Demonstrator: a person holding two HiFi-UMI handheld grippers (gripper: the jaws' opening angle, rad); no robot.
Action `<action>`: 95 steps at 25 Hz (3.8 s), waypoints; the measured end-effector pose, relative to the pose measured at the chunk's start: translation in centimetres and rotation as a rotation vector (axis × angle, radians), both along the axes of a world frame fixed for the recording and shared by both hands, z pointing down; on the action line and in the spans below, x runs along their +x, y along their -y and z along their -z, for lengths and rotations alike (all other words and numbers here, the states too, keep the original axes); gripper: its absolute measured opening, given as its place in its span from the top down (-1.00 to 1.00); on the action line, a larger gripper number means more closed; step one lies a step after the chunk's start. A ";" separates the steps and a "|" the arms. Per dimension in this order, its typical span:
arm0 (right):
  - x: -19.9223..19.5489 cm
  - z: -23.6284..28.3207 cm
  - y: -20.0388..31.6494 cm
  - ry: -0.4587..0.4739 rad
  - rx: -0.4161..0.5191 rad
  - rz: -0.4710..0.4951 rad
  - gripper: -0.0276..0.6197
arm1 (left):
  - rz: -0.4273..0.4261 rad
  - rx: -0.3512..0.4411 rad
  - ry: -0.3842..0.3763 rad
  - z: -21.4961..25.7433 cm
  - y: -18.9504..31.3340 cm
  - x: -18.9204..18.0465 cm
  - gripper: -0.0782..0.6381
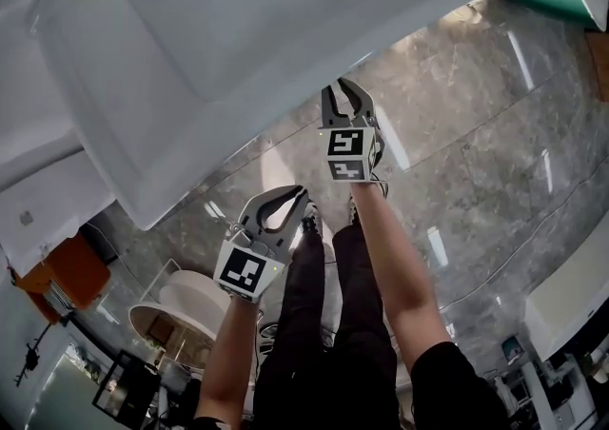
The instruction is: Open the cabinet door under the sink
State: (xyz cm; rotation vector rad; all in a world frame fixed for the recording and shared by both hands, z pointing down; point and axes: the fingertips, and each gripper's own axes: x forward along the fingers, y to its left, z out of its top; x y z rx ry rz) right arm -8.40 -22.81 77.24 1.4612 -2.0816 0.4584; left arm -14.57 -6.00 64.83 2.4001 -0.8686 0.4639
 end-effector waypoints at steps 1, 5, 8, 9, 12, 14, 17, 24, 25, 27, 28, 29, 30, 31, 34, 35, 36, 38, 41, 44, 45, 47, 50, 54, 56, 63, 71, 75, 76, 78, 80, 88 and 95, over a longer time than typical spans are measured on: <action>-0.2 0.0 0.3 0.004 0.000 -0.004 0.50 | 0.001 -0.003 0.002 -0.1 0.0 -0.2 0.70; -1.0 -0.3 1.4 -0.013 0.001 0.017 0.50 | -0.001 -0.011 0.009 -0.7 -0.1 0.1 0.70; -1.1 -0.7 1.9 -0.023 -0.002 0.010 0.56 | 0.000 -0.009 0.003 -0.8 0.0 0.2 0.70; -1.2 -0.7 2.0 -0.024 -0.001 0.010 0.58 | -0.001 -0.007 0.004 -0.8 0.0 0.2 0.70; -1.3 -0.6 2.0 -0.025 0.004 0.016 0.62 | -0.001 -0.003 0.007 -0.7 0.0 0.4 0.70; -1.3 -0.5 2.1 -0.028 0.005 0.011 0.62 | -0.004 0.002 0.015 -0.8 -0.1 0.4 0.70; -1.2 -0.5 2.0 -0.036 0.012 -0.016 0.63 | 0.024 -0.009 0.010 -0.6 0.1 0.6 0.70; 0.7 -0.3 -0.2 -0.004 0.018 -0.134 0.63 | 0.032 -0.003 0.014 -0.6 0.1 1.5 0.70; 1.1 -0.3 -0.8 0.010 0.014 -0.155 0.63 | 0.030 -0.002 0.017 -0.7 0.1 1.6 0.70; 2.2 -0.1 -2.1 0.031 0.007 -0.191 0.62 | 0.023 0.001 0.024 -1.1 0.0 1.8 0.70; 2.8 0.0 -2.7 0.034 0.008 -0.197 0.62 | 0.026 -0.001 0.024 -1.2 0.1 1.9 0.70; 3.3 -0.1 -3.1 0.034 0.013 -0.195 0.62 | 0.032 -0.004 0.022 -1.3 0.1 2.1 0.70; 3.7 -0.1 -3.5 0.034 0.017 -0.190 0.62 | 0.034 -0.006 0.021 -1.3 0.2 2.4 0.70; 4.1 -0.2 -3.9 0.038 0.018 -0.186 0.62 | 0.032 -0.006 0.021 -1.4 0.2 2.6 0.70; 5.4 -0.2 -5.2 0.079 0.007 -0.209 0.62 | 0.018 -0.006 0.024 -1.5 0.0 3.5 0.70; 5.9 -0.2 -5.6 0.094 0.003 -0.222 0.63 | 0.018 -0.007 0.023 -1.5 0.0 3.9 0.70; 6.2 -0.2 -5.9 0.103 0.000 -0.230 0.63 | 0.015 -0.005 0.023 -1.5 0.0 4.2 0.70; 6.8 -0.3 -6.4 0.105 0.000 -0.229 0.63 | 0.005 0.001 0.027 -1.6 0.0 4.7 0.70; 7.3 -0.1 -6.7 0.098 0.015 -0.225 0.64 | 0.006 0.002 0.031 -1.6 0.1 5.5 0.70; 7.8 0.1 -7.0 0.099 0.028 -0.246 0.64 | -0.009 0.014 0.046 -1.6 -0.1 5.9 0.70; 8.1 0.1 -7.1 0.101 0.029 -0.260 0.64 | -0.016 0.019 0.053 -1.7 -0.2 6.0 0.70; 8.7 0.1 -7.4 0.104 0.033 -0.288 0.64 | -0.017 0.019 0.059 -2.0 -0.4 6.0 0.70; 9.8 0.1 -8.2 0.092 0.039 -0.304 0.65 | -0.021 0.013 0.066 -2.3 -0.9 5.6 0.70; 11.7 0.2 -9.4 0.063 0.023 -0.295 0.65 | -0.035 0.007 0.071 -2.7 -1.0 5.9 0.70; 12.8 0.1 -9.7 0.040 0.025 -0.287 0.65 | -0.042 0.004 0.065 -2.8 -0.9 6.8 0.70; 14.3 0.1 -10.3 0.003 0.033 -0.112 0.63 | -0.105 0.022 0.050 -2.1 -0.6 11.0 0.70; 19.6 0.0 -11.2 0.016 0.028 -0.188 0.66 | -0.109 0.016 0.052 -1.7 -0.8 13.4 0.70; 21.6 -0.3 -11.2 0.020 0.046 -0.044 0.67 | -0.101 0.011 0.054 -1.9 -0.9 14.0 0.70; 21.5 -0.3 -11.2 0.017 0.049 0.032 0.66 | -0.104 0.010 0.055 -1.9 -1.0 14.5 0.70; 21.8 -0.3 -11.2 -0.002 0.054 0.135 0.65 | -0.111 0.007 0.057 -2.0 -1.2 15.5 0.70; 22.9 -0.3 -11.1 -0.013 0.054 0.149 0.65 | -0.113 0.002 0.053 -1.9 -1.4 16.7 0.70; 28.2 -0.8 -9.9 -0.048 0.005 0.238 0.66 | -0.142 0.011 0.039 -0.4 -2.2 19.9 0.70; 30.4 -1.1 -9.6 -0.238 -0.055 0.456 0.63 | -0.149 0.026 0.035 1.0 -2.2 20.6 0.70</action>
